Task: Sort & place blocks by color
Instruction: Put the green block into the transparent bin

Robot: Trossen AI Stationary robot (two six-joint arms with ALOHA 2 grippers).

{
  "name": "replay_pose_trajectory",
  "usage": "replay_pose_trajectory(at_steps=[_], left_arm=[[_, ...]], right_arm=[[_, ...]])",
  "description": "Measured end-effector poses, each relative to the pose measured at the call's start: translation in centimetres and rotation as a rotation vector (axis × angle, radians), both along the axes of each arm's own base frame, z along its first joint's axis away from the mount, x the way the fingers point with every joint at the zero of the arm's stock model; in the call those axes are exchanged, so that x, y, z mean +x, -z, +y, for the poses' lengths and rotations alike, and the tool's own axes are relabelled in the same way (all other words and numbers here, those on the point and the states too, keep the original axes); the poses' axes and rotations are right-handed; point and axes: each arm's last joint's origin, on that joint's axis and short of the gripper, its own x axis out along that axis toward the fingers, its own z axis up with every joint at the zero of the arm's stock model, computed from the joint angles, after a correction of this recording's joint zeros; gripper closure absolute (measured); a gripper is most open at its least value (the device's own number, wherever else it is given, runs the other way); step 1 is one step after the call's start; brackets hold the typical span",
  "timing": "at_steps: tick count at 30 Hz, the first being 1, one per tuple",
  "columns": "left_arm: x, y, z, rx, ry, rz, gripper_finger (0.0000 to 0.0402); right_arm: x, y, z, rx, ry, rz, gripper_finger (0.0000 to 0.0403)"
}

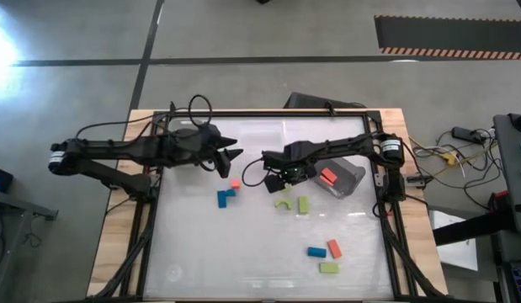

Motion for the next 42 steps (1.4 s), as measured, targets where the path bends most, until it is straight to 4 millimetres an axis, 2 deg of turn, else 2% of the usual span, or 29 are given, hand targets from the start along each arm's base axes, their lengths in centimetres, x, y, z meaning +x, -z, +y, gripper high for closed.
replay_pose_trajectory(at_steps=[9,17,23,30,37,42], left_arm=[[-1.6,-1.5,0.0,0.004,-0.005,-0.075,0.0218],[-2.7,-2.5,0.1,0.065,-0.039,-0.119,0.0218],[-3.2,-2.8,0.1,0.072,-0.061,-0.138,0.0218],[-3.2,-2.7,0.1,0.072,-0.060,-0.135,0.0218],[-3.1,-2.6,0.1,0.072,-0.060,-0.132,0.0218],[-3.1,-2.7,0.1,0.072,-0.061,-0.138,0.0218]], right_arm=[[-0.4,1.8,0.0,-0.031,0.018,-0.039,0.0182],[-0.2,2.1,-0.1,-0.036,0.014,-0.050,0.0239],[-0.3,1.9,0.0,-0.024,0.011,-0.053,0.0272],[-0.4,1.5,0.0,-0.004,0.005,-0.059,0.0258],[-0.7,-0.2,-0.1,-0.012,0.002,-0.111,0.0275],[-0.9,-1.1,-0.4,-0.029,0.008,-0.136,0.0270]])
